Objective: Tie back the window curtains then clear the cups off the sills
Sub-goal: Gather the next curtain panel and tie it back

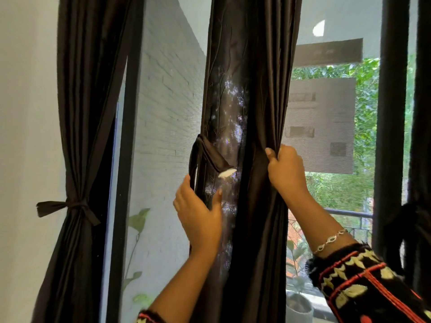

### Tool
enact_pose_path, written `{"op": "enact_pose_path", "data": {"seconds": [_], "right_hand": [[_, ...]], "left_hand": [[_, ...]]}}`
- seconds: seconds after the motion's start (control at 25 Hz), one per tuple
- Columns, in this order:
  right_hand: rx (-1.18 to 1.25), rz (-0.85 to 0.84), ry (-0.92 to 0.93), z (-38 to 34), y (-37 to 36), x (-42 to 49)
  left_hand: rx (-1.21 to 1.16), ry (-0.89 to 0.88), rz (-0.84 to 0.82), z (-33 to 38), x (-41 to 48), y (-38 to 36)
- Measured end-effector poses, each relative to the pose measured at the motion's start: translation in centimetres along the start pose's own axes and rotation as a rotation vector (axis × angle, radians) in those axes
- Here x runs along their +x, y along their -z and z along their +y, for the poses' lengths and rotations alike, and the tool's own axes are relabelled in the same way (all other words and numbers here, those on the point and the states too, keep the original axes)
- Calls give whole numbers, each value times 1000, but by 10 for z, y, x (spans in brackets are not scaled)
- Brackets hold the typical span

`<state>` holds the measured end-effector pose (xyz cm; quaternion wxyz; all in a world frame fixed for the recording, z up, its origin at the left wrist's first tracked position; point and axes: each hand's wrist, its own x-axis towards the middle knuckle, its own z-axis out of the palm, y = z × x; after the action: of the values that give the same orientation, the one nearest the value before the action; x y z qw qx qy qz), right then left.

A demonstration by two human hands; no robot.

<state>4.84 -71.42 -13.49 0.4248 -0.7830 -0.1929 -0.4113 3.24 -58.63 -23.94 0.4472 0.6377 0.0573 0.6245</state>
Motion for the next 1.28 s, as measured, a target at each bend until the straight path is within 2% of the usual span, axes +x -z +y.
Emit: {"op": "enact_pose_path", "data": {"seconds": [0.12,0.2,0.28,0.56,0.68,0.88,1.08,1.16,1.2,1.28], "right_hand": [[-3,-3,12,1,-1,0],[-3,0,17,1,-1,-1],[-2,5,12,0,0,-1],[-170,-26,25,-14,-7,-13],[-225,-62,60,-27,-16,-18],[-292,-84,156,-24,-35,-19],[-337,-276,140,-15,-34,-21],[-275,-336,196,-9,-25,-22],[-165,-385,226,-4,-18,-21],[118,-458,201,6,1,-17]], "left_hand": [[-59,34,9,16,47,-5],[-163,-70,-64,19,71,-6],[-162,-137,-162,23,85,-8],[-469,-114,-346,58,64,-4],[-558,-5,-436,75,52,-9],[-622,360,-516,85,46,-20],[-796,404,-571,90,52,-28],[-736,290,-525,88,54,-28],[-706,255,-498,85,56,-27],[-751,310,-501,78,62,-28]]}}
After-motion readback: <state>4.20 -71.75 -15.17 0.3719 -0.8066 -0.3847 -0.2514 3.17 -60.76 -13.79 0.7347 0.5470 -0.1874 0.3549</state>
